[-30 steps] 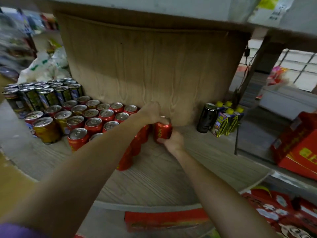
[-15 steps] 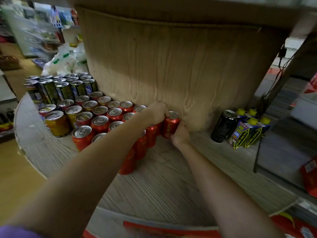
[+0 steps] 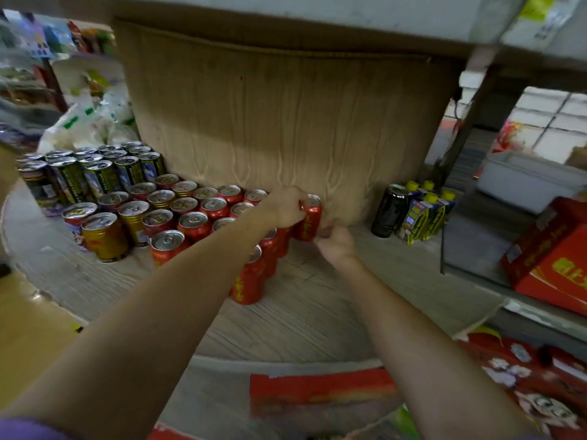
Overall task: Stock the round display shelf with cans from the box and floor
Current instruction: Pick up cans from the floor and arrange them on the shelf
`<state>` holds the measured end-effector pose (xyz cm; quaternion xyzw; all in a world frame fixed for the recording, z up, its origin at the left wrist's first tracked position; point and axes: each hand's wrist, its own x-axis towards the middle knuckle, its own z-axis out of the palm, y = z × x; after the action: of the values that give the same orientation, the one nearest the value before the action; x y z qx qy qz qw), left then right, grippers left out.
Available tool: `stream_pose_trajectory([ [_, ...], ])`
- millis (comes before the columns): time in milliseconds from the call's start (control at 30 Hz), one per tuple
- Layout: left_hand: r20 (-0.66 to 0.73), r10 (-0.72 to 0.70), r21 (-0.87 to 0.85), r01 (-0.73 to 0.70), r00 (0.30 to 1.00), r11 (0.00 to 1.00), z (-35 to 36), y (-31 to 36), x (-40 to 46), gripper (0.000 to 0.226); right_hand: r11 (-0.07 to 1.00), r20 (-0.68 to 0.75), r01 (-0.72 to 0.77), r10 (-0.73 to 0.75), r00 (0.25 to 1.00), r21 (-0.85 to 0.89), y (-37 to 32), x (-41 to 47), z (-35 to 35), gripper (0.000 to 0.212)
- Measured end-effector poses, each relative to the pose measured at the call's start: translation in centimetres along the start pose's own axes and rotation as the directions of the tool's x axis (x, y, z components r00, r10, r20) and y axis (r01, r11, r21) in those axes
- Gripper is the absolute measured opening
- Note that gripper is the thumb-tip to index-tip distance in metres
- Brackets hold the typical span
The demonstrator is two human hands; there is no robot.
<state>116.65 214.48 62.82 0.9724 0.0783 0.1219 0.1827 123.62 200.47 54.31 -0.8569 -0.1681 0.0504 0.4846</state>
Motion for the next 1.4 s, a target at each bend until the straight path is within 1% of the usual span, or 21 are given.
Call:
stream_pose_trajectory([
  [100, -0.061, 0.114, 0.034, -0.112, 0.992, 0.993, 0.2, 1.1, -3.0, 0.016, 1.0, -0.063, 0.003, -0.001, 0.998, 0.025, -0.2, -3.4, -0.6, 0.033],
  [167, -0.084, 0.142, 0.07, -0.136, 0.986, 0.988, 0.4, 1.4, -4.8, 0.016, 1.0, -0.119, -0.019, 0.021, 0.993, 0.016, -0.1, -6.3, -1.5, 0.033],
  [200, -0.084, 0.149, 0.032, -0.147, 0.985, 0.989, 0.6, 1.7, -5.6, 0.018, 1.0, -0.157, -0.019, 0.02, 0.987, 0.008, 0.2, -7.5, -1.9, 0.036],
  [267, -0.032, 0.17, -0.101, -0.173, 0.985, 0.98, 1.4, 3.1, -7.3, 0.02, 0.999, -0.202, -0.034, 0.037, 0.979, 0.018, 0.3, -10.9, -3.3, 0.041],
  [300, -0.001, 0.183, -0.15, -0.181, 0.983, 0.972, 2.0, 3.6, -7.9, 0.022, 0.999, -0.194, -0.046, 0.045, 0.98, -0.002, 0.8, -11.8, -3.8, 0.039],
  [367, 0.088, 0.227, -0.237, -0.201, 0.97, 0.95, 3.5, 5.2, -9.7, 0.024, 0.986, -0.139, -0.11, 0.093, 0.986, -0.123, 1.0, -15.8, -5.3, 0.03],
  [433, 0.152, 0.249, -0.303, -0.195, 0.957, 0.933, 5.3, 6.8, -11.6, 0.025, 0.962, -0.139, -0.171, 0.144, 0.98, -0.211, 1.5, -19.2, -6.6, 0.02],
  [533, 0.198, 0.208, -0.378, -0.121, 0.958, 0.918, 8.4, 8.7, -15.0, 0.024, 0.968, -0.162, -0.217, 0.196, 0.967, -0.129, 2.6, -23.7, -7.9, 0.013],
  [600, 0.229, 0.183, -0.493, -0.048, 0.956, 0.869, 10.5, 9.5, -17.8, 0.019, 0.967, -0.189, -0.252, 0.253, 0.949, 0.026, 4.0, -27.0, -7.7, 0.014],
  [633, 0.245, 0.162, -0.539, -0.005, 0.956, 0.842, 11.4, 9.6, -19.5, 0.015, 0.965, -0.208, -0.256, 0.262, 0.942, 0.053, 5.5, -28.4, -7.3, 0.013],
  [700, 0.264, 0.091, -0.573, 0.08, 0.96, 0.816, 14.2, 9.2, -23.0, 0.012, 0.964, -0.228, -0.259, 0.241, 0.943, -0.053, 8.3, -31.8, -6.2, 0.016],
  [733, 0.262, 0.057, -0.566, 0.106, 0.963, 0.818, 15.7, 8.9, -24.8, 0.014, 0.965, -0.214, -0.254, 0.236, 0.948, -0.061, 9.9, -33.2, -5.5, 0.019],
  [800, 0.328, -0.043, -0.558, 0.23, 0.944, 0.798, 19.0, 8.6, -28.5, 0.018, 0.961, -0.108, -0.276, 0.273, 0.956, -0.006, 12.4, -36.3, -4.5, 0.015],
  [833, 0.335, -0.088, -0.52, 0.262, 0.938, 0.813, 20.1, 8.7, -30.8, 0.021, 0.956, -0.057, -0.293, 0.292, 0.955, -0.01, 13.6, -37.7, -4.2, 0.013],
  [900, 0.374, -0.147, -0.521, 0.339, 0.916, 0.783, 22.1, 9.4, -35.1, 0.024, 0.936, 0.046, -0.351, 0.352, 0.935, -0.014, 15.7, -40.4, -4.5, 0.011],
  [1000, 0.432, -0.32, -0.473, 0.514, 0.843, 0.716, 25.3, 11.1, -41.1, 0.018, 0.91, 0.15, -0.414, 0.406, 0.901, 0.022, 19.2, -44.6, -5.4, 0.014],
  [1100, 0.392, -0.474, -0.461, 0.615, 0.788, 0.64, 28.1, 12.0, -47.6, 0.011, 0.897, 0.173, -0.439, 0.426, 0.888, 0.045, 22.8, -48.8, -5.5, 0.012],
  [1167, 0.373, -0.565, -0.466, 0.675, 0.736, 0.572, 28.6, 13.0, -51.6, 0.012, 0.874, 0.205, -0.481, 0.459, 0.864, 0.068, 25.0, -51.4, -5.2, 0.013],
  [1300, 0.401, -0.691, -0.422, 0.791, 0.601, 0.443, 28.6, 14.0, -58.6, 0.013, 0.808, 0.365, -0.589, 0.544, 0.755, 0.016, 28.3, -55.4, -4.1, 0.01],
  [1367, 0.43, -0.734, -0.354, 0.847, 0.525, 0.398, 28.5, 13.7, -62.0, 0.016, 0.805, 0.46, -0.591, 0.545, 0.701, -0.052, 29.4, -56.8, -3.2, 0.012],
  [1400, 0.435, -0.747, -0.322, 0.862, 0.503, 0.392, 28.6, 13.5, -63.6, 0.019, 0.808, 0.495, -0.582, 0.544, 0.677, -0.091, 29.8, -57.4, -2.8, 0.013],
])
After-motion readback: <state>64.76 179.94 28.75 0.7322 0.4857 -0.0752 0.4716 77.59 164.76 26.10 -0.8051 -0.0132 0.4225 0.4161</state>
